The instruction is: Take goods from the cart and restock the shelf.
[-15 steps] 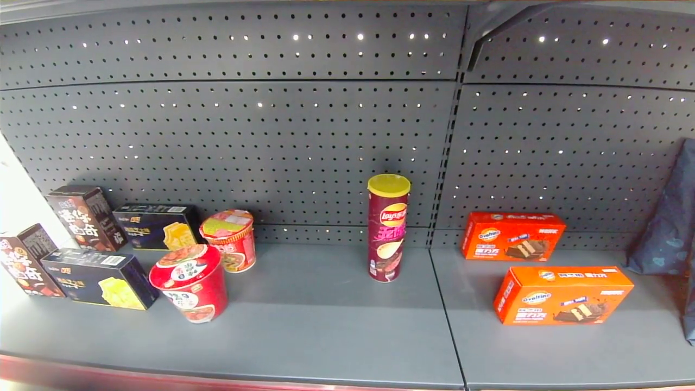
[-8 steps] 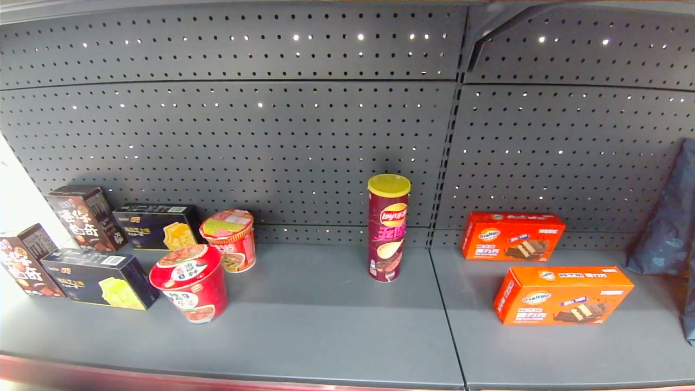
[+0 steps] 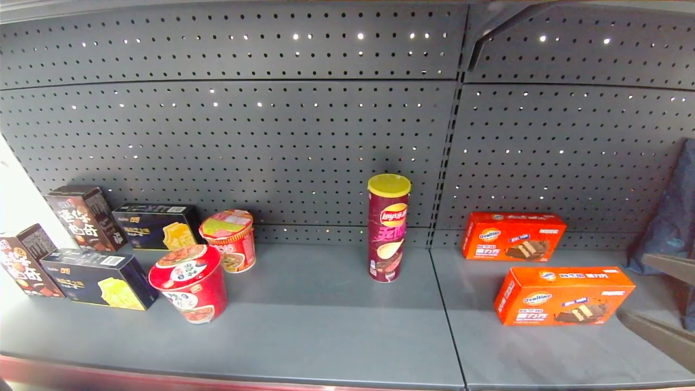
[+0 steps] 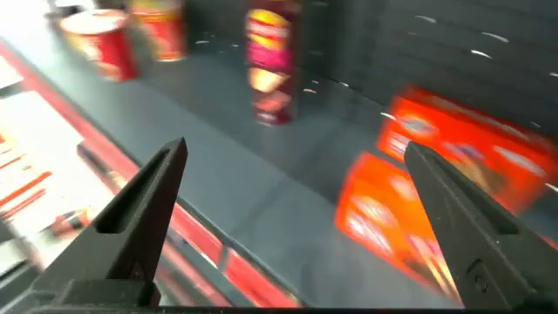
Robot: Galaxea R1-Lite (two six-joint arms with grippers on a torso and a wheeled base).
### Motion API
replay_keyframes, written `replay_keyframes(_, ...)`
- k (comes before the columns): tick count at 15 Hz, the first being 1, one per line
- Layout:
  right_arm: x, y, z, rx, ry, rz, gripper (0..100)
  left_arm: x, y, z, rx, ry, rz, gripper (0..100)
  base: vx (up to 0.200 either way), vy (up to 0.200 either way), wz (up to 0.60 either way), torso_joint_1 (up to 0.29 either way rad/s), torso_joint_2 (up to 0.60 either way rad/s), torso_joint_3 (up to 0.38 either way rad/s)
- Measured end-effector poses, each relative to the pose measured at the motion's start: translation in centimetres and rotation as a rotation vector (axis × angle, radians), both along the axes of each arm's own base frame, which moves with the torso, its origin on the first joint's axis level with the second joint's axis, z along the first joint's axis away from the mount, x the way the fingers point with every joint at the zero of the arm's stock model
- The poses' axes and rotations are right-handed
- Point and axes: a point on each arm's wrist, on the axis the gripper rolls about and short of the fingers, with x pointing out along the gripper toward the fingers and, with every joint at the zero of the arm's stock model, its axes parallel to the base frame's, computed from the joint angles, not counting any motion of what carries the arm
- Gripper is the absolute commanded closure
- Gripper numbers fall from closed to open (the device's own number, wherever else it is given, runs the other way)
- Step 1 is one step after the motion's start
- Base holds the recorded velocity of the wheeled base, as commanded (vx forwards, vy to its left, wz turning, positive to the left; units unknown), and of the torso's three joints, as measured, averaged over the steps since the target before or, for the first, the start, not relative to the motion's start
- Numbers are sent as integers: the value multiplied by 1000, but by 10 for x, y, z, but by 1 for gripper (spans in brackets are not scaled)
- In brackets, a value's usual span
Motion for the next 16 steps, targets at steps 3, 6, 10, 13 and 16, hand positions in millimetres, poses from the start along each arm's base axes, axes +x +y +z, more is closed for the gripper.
replay_keyframes(3, 38, 28, 14, -10, 20, 171, 0, 0, 0, 1, -8, 1, -16, 100, 0, 0, 0, 0, 0, 0)
replay_keyframes(6, 72, 50, 18, -47, 0, 293, 0, 0, -1, 0, -13, 4, -41, 100, 0, 0, 0, 0, 0, 0)
replay_keyframes(10, 120, 74, 18, -95, -23, 426, 0, 0, -1, 1, -15, 1, -44, 100, 0, 0, 0, 0, 0, 0)
replay_keyframes(13, 160, 85, 19, -122, -77, 511, 0, 0, -1, 3, -15, -4, -44, 100, 0, 0, 0, 0, 0, 0)
replay_keyframes(16, 199, 96, 12, -121, -81, 556, 0, 0, -1, 4, -15, -8, -45, 100, 0, 0, 0, 0, 0, 0)
